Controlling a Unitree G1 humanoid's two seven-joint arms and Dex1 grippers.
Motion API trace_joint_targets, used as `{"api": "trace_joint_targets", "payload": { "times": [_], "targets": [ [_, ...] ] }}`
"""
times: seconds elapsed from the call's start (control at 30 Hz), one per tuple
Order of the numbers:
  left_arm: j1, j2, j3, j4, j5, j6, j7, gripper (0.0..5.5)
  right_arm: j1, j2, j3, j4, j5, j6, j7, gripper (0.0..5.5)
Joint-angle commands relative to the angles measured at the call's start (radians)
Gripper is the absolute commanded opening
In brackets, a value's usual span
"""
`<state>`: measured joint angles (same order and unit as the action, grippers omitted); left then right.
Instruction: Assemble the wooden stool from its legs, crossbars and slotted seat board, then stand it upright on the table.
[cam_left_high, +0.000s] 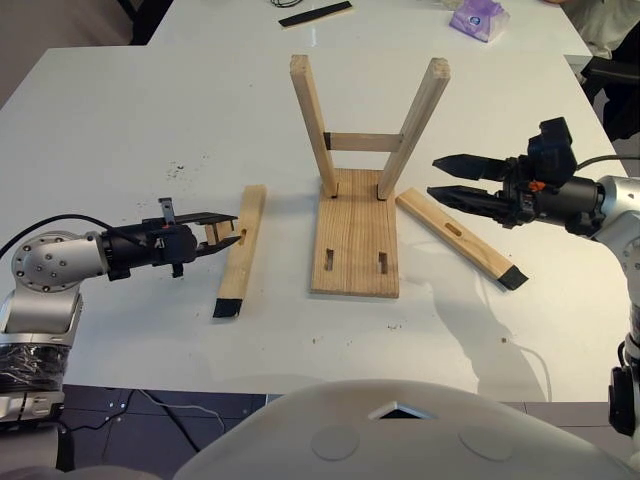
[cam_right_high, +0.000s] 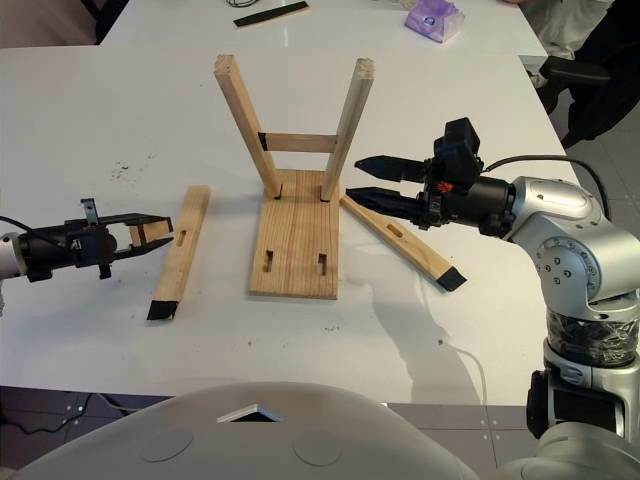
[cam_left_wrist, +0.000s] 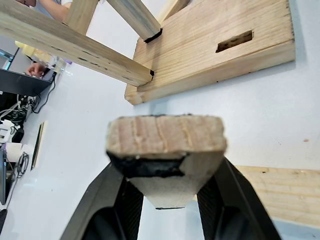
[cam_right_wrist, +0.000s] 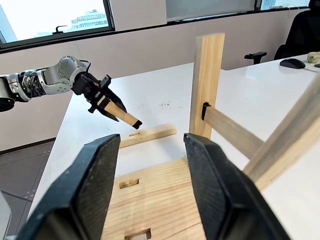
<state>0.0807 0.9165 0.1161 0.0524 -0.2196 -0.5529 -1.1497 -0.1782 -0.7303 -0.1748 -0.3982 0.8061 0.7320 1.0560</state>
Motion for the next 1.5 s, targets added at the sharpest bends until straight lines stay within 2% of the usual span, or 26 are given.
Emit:
{"api": "trace_joint_targets", "payload": {
  "times": [0.03, 0.53, 0.77, 0.9, 1.03, 1.2, 1.4, 1.5],
  "targets": [
    [0.013, -0.003, 0.002, -0.05, -0.047, 0.025, 0.002, 1.3, 0.019, -0.021, 0.007, -0.024, -0.016, -0.024, -0.001, 2.36],
    [0.122, -0.019, -0.025, -0.08, -0.038, 0.056, 0.008, 1.3, 0.001, -0.035, 0.055, -0.005, -0.043, -0.051, 0.01, 2.36],
    [0.176, -0.019, -0.043, -0.21, -0.135, 0.242, 0.026, 1.3, -0.016, -0.05, 0.062, 0.018, -0.057, -0.066, 0.032, 2.36],
    [0.188, 0.004, -0.044, -0.211, -0.144, 0.313, 0.003, 1.3, -0.01, -0.05, 0.073, 0.022, -0.078, -0.085, 0.035, 2.36],
    [0.155, 0.024, -0.08, -0.164, -0.112, 0.322, -0.031, 1.3, -0.015, -0.048, 0.086, 0.026, -0.095, -0.097, 0.037, 2.36],
    [0.019, 0.03, -0.149, -0.093, -0.076, 0.308, -0.084, 1.3, -0.029, -0.04, 0.118, 0.037, -0.122, -0.12, 0.038, 2.36],
    [-0.117, 0.042, -0.054, -0.072, -0.174, 0.39, -0.061, 1.3, 0.005, -0.038, 0.121, 0.02, -0.128, -0.138, 0.034, 2.36],
    [-0.1, 0.077, 0.019, -0.061, -0.177, 0.386, -0.085, 1.3, 0.042, -0.04, 0.107, 0.003, -0.128, -0.147, 0.022, 2.36]
  ]
}}
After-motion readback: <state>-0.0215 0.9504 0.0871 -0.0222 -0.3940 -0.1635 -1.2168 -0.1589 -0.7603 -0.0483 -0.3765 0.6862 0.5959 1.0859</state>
